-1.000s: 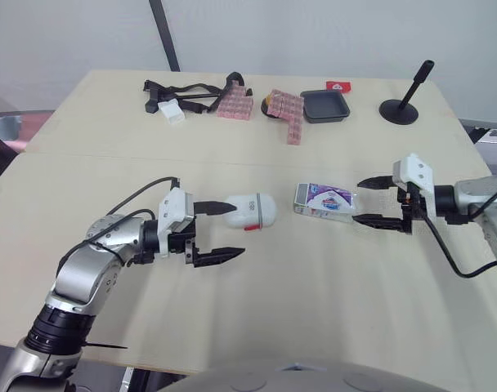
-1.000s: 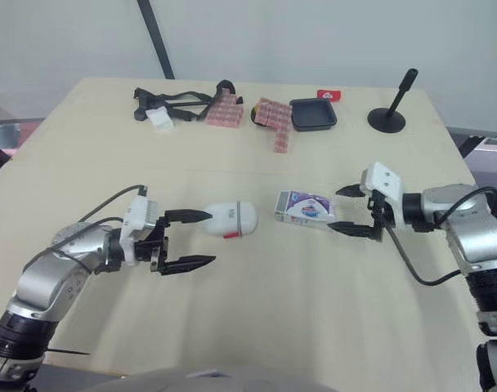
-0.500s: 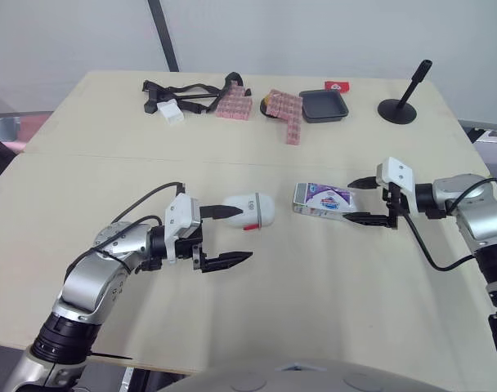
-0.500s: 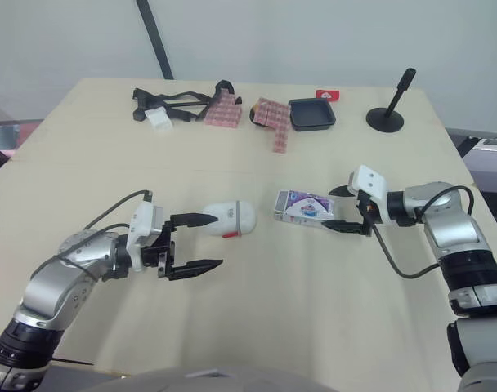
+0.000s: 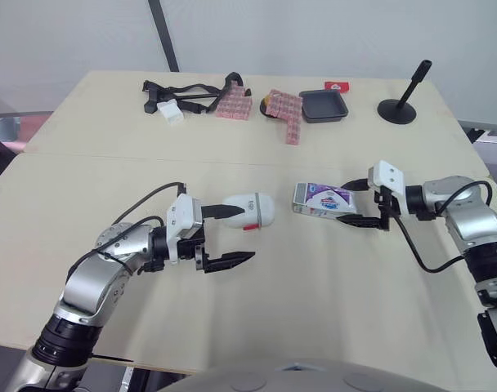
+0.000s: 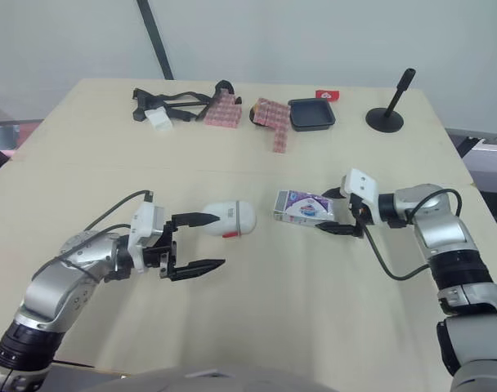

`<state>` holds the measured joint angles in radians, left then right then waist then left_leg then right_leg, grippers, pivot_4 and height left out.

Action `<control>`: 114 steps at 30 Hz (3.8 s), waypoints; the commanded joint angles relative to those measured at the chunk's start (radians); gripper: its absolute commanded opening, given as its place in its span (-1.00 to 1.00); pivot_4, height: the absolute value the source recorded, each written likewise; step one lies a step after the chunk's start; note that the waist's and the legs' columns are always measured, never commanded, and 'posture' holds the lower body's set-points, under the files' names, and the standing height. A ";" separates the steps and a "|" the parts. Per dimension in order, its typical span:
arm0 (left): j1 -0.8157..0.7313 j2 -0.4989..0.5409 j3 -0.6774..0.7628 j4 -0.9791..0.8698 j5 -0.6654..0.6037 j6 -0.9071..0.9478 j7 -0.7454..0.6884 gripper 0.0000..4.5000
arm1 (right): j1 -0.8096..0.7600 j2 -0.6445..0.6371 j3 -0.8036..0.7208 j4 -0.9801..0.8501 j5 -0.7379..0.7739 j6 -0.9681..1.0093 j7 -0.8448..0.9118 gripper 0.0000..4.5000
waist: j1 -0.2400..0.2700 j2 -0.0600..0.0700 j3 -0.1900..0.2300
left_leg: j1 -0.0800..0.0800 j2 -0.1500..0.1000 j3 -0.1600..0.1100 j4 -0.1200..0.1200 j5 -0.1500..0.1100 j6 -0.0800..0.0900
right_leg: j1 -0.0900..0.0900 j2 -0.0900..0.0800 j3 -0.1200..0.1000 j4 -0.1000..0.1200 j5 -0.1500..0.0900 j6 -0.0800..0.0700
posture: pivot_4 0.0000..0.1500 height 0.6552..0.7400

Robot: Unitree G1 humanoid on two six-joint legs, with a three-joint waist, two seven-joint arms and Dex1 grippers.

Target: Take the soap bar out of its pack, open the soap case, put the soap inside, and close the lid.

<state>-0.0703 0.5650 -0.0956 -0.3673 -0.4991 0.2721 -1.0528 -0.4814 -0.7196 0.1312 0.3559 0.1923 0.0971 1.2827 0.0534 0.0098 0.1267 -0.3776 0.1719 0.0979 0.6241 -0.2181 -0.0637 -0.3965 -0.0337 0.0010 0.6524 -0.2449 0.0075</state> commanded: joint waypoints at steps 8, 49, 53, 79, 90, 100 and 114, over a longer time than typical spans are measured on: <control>-0.005 -0.007 0.001 -0.027 -0.012 -0.004 0.016 1.00 | 0.010 0.004 -0.019 -0.010 -0.010 -0.035 -0.012 0.38 | 0.000 0.000 0.000 | 0.000 0.000 0.000 0.000 0.000 0.000 | 0.000 0.000 0.000 0.000 0.000 0.000 | 1.00 1.00; 0.007 0.009 0.004 0.000 0.008 -0.021 0.004 1.00 | 0.124 -0.246 -0.093 -0.228 0.043 0.024 0.108 0.10 | 0.001 0.000 0.000 | 0.000 0.001 0.001 0.000 0.000 0.000 | 0.000 0.000 0.000 0.000 0.000 0.000 | 1.00 1.00; 0.006 0.011 0.002 -0.001 0.010 -0.019 0.002 1.00 | 0.138 -0.265 -0.101 -0.265 0.047 0.046 0.109 0.10 | 0.000 0.000 0.000 | 0.000 0.001 0.001 0.000 0.000 0.000 | 0.000 0.000 0.000 0.000 0.000 0.000 | 1.00 1.00; -0.016 0.013 -0.002 -0.021 -0.004 0.001 -0.025 1.00 | 0.271 -0.392 -0.244 -0.301 0.089 0.080 0.122 0.10 | 0.001 0.000 0.000 | 0.000 0.002 0.002 0.000 0.000 0.000 | 0.000 0.000 0.000 -0.001 0.000 0.000 | 1.00 1.00; -0.001 0.007 -0.004 0.029 0.004 -0.054 -0.063 1.00 | 0.432 -0.443 -0.418 -0.314 0.135 0.160 0.098 0.10 | 0.003 0.000 0.000 | 0.000 0.002 0.002 0.000 0.000 0.000 | 0.000 0.000 0.000 -0.001 0.000 0.000 | 1.00 1.00; 0.016 0.006 -0.005 -0.008 -0.006 -0.045 -0.051 1.00 | 0.473 -0.173 -0.603 -0.472 0.213 0.504 -0.378 0.10 | 0.003 0.001 -0.001 | 0.001 0.003 0.003 0.000 0.000 0.001 | 0.000 0.001 0.000 -0.001 0.000 -0.001 | 1.00 1.00; -0.028 -0.019 0.012 -0.031 -0.053 -0.024 -0.027 1.00 | 0.281 0.399 -0.701 -0.820 0.137 0.997 -1.235 0.10 | 0.002 0.005 -0.002 | 0.004 0.001 0.004 -0.009 0.007 -0.013 | 0.000 0.001 0.002 -0.002 0.002 0.004 | 1.00 1.00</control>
<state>-0.0963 0.5440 -0.0993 -0.3693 -0.5391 0.2587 -1.0803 -0.1822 -0.3331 -0.5486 -0.3960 0.3373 1.0748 0.0949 0.0555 0.0144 0.1244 -0.3733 0.1714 0.1022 0.6147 -0.2112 -0.0769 -0.3968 -0.0324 0.0032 0.6495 -0.2425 0.0120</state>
